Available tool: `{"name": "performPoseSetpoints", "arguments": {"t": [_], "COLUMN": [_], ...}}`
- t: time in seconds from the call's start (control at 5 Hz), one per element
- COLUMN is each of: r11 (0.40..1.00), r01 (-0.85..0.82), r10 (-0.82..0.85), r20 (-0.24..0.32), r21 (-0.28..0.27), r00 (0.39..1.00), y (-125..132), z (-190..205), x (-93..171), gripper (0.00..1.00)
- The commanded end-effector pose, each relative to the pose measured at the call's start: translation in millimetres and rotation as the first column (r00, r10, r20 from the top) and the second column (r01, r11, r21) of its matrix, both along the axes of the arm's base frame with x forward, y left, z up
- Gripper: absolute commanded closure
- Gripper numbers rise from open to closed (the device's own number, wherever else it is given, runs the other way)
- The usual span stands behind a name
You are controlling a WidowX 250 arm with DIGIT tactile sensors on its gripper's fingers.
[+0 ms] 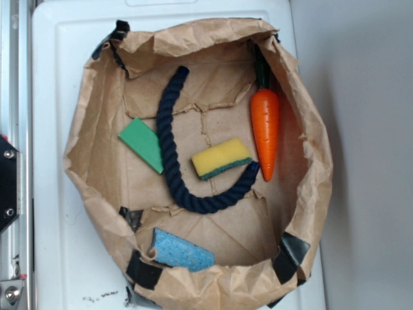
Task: Grab the blue rope.
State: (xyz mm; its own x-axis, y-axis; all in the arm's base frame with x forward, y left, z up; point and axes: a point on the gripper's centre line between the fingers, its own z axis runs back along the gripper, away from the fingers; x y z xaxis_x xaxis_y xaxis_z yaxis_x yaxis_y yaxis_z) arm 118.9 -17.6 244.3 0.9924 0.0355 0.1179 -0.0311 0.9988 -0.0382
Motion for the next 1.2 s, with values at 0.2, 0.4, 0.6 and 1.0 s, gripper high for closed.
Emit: {"name": "performPoseSetpoints", "arguments": {"t": [0.2, 0.4, 0.6, 1.0], "r11": [1.0, 0.996, 0.99, 0.895], "r01": [-0.026, -0.086, -0.136, -0.435], "r10": [0.026, 0.087, 0.136, 0.438], "r20": [0.017, 0.02, 0.018, 0.001], "r21": [-0.008, -0.016, -0.036, -0.099], "r00": [1.0, 0.996, 0.991, 0.899], "y": [0, 5, 15, 32], "z": [-1, -9, -20, -56], "x": [24, 51, 74, 112], "gripper": [0.0, 0.0, 0.0, 0.0]}}
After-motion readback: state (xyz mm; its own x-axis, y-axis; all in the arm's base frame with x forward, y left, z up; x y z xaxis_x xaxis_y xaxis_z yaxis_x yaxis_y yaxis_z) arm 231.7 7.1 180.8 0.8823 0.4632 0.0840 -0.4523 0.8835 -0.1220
